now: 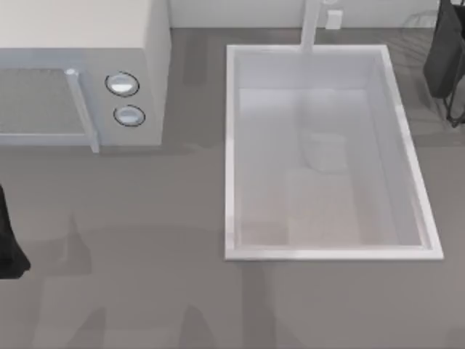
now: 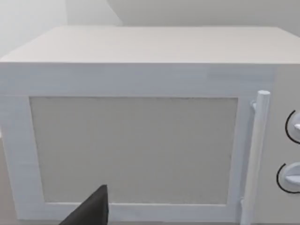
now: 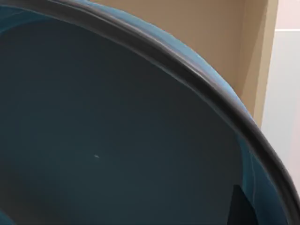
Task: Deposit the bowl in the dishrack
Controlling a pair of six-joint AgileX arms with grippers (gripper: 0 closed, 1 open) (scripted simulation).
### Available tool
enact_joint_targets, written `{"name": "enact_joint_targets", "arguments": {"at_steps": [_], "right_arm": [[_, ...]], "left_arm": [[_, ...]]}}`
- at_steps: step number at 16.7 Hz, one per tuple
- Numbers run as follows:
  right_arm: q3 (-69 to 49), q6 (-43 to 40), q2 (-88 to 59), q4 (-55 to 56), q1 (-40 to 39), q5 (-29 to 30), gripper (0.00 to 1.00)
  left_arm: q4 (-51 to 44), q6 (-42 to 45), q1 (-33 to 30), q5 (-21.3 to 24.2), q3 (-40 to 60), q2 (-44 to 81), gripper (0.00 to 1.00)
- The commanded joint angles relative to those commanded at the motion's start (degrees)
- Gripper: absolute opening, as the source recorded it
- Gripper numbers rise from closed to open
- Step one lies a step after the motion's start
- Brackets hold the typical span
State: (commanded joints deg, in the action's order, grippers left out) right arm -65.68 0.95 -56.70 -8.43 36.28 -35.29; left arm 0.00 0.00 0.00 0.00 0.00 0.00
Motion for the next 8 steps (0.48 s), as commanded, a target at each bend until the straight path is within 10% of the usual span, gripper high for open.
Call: {"name": "enact_joint_targets", "arguments": {"at_steps": [8], "right_arm": [[1.0, 0.1, -12.6, 12.8, -4.6, 4.0, 0.0]], "left_arm": [[0.0, 0.0, 0.0, 0.0, 0.0, 0.0, 1.0]]}}
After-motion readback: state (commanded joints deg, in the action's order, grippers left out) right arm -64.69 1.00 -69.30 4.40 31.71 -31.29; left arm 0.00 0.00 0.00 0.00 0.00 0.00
